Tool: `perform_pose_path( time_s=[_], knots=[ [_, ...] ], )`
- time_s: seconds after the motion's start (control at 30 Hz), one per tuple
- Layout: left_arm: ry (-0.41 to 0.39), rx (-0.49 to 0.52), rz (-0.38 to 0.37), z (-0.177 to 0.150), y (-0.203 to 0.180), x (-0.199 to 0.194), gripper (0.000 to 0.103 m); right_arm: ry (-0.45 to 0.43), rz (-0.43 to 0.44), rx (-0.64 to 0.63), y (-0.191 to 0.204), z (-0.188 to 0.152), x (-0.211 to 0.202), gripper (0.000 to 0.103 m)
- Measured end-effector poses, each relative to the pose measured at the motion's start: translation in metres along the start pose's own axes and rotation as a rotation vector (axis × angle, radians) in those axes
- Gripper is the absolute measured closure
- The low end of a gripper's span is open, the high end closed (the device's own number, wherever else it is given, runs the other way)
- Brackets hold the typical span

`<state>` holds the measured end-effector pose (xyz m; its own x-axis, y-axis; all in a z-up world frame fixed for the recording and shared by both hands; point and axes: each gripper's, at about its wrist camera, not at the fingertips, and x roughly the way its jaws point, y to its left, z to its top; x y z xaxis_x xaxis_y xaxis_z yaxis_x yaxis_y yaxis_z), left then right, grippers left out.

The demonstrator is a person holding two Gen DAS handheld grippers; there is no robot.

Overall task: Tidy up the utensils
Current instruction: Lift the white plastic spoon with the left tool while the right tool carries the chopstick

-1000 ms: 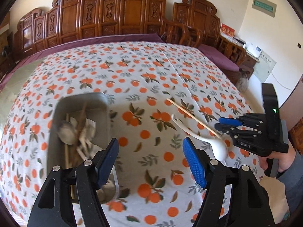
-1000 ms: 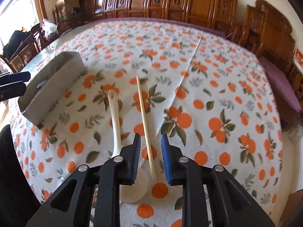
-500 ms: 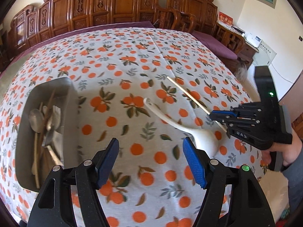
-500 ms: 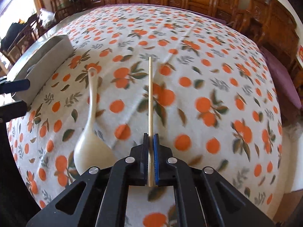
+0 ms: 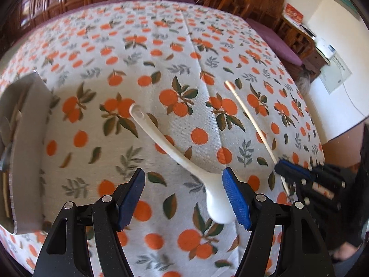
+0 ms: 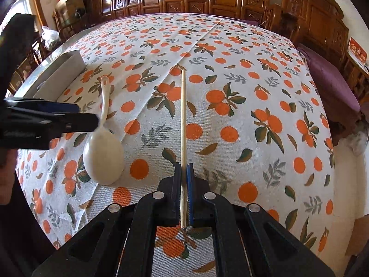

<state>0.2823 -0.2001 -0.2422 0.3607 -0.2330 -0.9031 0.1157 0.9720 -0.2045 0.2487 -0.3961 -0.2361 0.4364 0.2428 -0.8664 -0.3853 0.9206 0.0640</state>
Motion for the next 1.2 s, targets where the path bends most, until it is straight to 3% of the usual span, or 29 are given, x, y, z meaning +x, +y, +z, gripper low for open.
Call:
perform_pose_path(
  time_s=[0.13, 0.3, 0.57, 0.67, 1.2],
  knots=[
    [0.029, -0.016, 0.003, 0.004, -0.004, 0.008, 0.037, -0.010, 0.006, 0.007, 0.000, -0.002, -0.003, 0.097],
    [0.054, 0.024, 0.018, -0.001, -0.012, 0.012, 0.050, -0.014, 0.009, 0.012, 0.001, -0.003, -0.006, 0.097],
    [0.057, 0.073, 0.022, -0.013, -0.003, 0.005, 0.086, -0.003, 0.000, 0.010, 0.006, -0.006, -0.005, 0.097],
    [0.059, 0.094, 0.017, -0.016, 0.005, 0.002, 0.093, -0.003, 0.001, 0.007, 0.012, -0.005, -0.006, 0.097],
    [-0.066, 0.243, 0.068, -0.019, 0.043, -0.053, 0.095, -0.035, 0.015, -0.008, 0.061, 0.009, -0.012, 0.097]
  ],
)
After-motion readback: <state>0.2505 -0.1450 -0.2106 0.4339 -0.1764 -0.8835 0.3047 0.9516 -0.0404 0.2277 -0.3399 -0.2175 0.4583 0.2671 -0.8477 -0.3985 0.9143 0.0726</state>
